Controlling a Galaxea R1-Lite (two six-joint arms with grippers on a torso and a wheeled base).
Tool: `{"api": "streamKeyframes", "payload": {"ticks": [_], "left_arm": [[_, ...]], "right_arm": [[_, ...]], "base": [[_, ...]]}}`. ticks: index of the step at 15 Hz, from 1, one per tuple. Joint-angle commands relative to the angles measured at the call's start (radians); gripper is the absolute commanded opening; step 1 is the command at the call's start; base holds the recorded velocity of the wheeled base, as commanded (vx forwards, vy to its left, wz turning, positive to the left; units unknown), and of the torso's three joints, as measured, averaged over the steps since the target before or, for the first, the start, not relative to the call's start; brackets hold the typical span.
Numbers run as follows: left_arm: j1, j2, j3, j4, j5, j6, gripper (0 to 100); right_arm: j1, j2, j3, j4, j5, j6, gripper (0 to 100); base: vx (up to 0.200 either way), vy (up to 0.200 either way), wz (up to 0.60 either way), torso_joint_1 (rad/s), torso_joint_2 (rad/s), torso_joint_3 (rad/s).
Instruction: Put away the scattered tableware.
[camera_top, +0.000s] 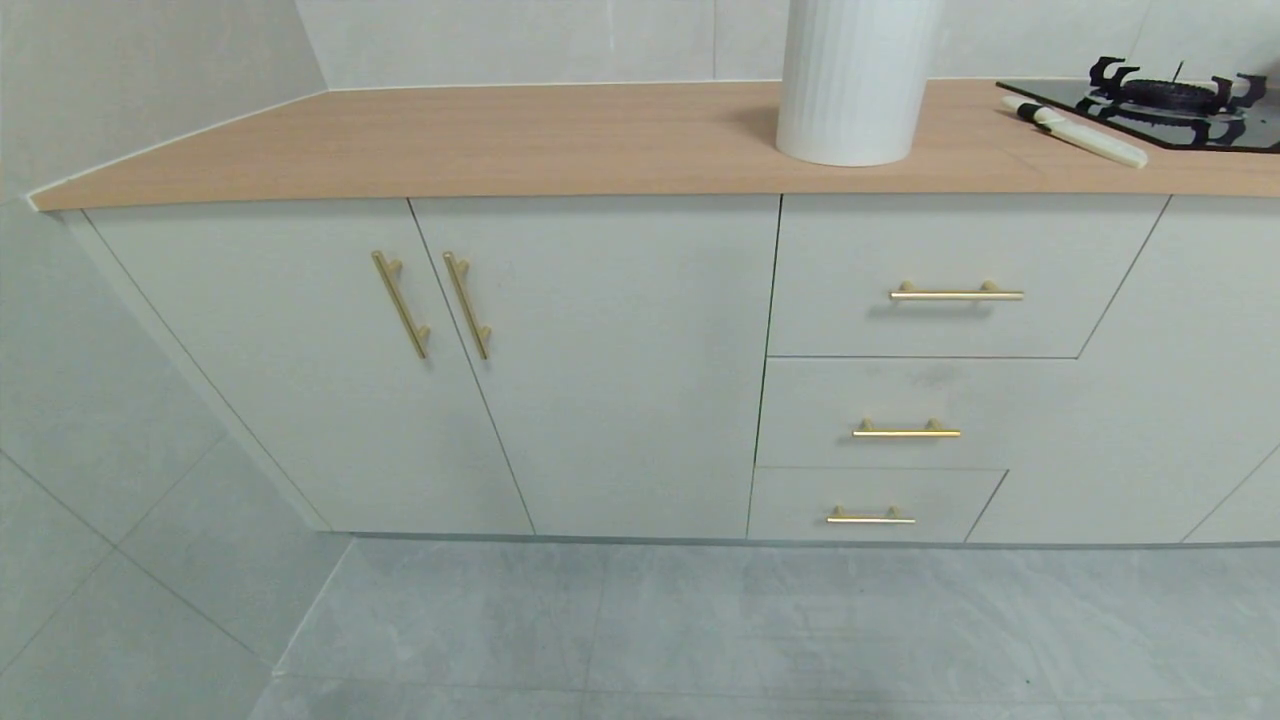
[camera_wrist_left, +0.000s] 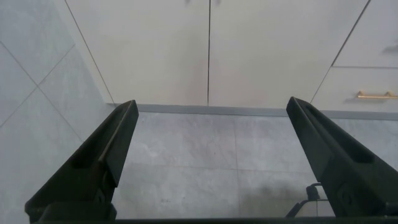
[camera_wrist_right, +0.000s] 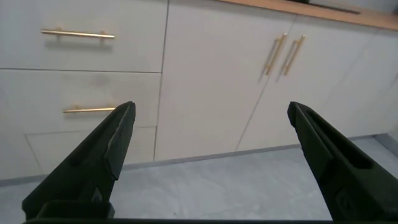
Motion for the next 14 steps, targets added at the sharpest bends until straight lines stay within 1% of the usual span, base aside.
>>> {"api": "streamKeyframes", "payload": {"ticks": [1,2,4,5,6,7,9,10,11,14], "left_arm": [[0.0,0.002,0.0,0.0,0.0,-0.001,100],[0.0,0.002,0.0,0.0,0.0,-0.001,100],[0.0,0.002,0.0,0.0,0.0,-0.001,100],[0.0,0.002,0.0,0.0,0.0,-0.001,100],[0.0,0.002,0.0,0.0,0.0,-0.001,100],[0.0,0.002,0.0,0.0,0.0,-0.001,100],[0.0,0.002,0.0,0.0,0.0,-0.001,100],[0.0,0.002,0.0,0.0,0.0,-0.001,100],[0.0,0.002,0.0,0.0,0.0,-0.001,100],[0.0,0.002,0.0,0.0,0.0,0.001,100]], "right_arm": [[-0.022,-0.127,0.047,0.013,0.02,0.017,100],[-0.022,-0.127,0.081,-0.022,0.022,0.069,100],[-0.024,-0.127,0.204,-0.059,0.042,0.127,100],[-0.024,-0.127,0.271,-0.082,0.092,0.155,100],[-0.024,-0.127,0.356,-0.132,0.161,0.172,100],[-0.022,-0.127,0.414,-0.183,0.192,0.176,100],[-0.024,-0.126,0.431,-0.14,0.23,0.198,100],[-0.024,-0.126,0.432,-0.14,0.24,0.225,100],[-0.024,-0.126,0.429,-0.091,0.278,0.237,100],[-0.024,-0.126,0.432,-0.105,0.306,0.213,100]], "base": [[0.0,0.0,0.0,0.0,0.0,0.0],[0.0,0.0,0.0,0.0,0.0,0.0],[0.0,0.0,0.0,0.0,0.0,0.0],[0.0,0.0,0.0,0.0,0.0,0.0],[0.0,0.0,0.0,0.0,0.0,0.0],[0.0,0.0,0.0,0.0,0.0,0.0],[0.0,0.0,0.0,0.0,0.0,0.0],[0.0,0.0,0.0,0.0,0.0,0.0],[0.0,0.0,0.0,0.0,0.0,0.0],[0.0,0.0,0.0,0.0,0.0,0.0]]}}
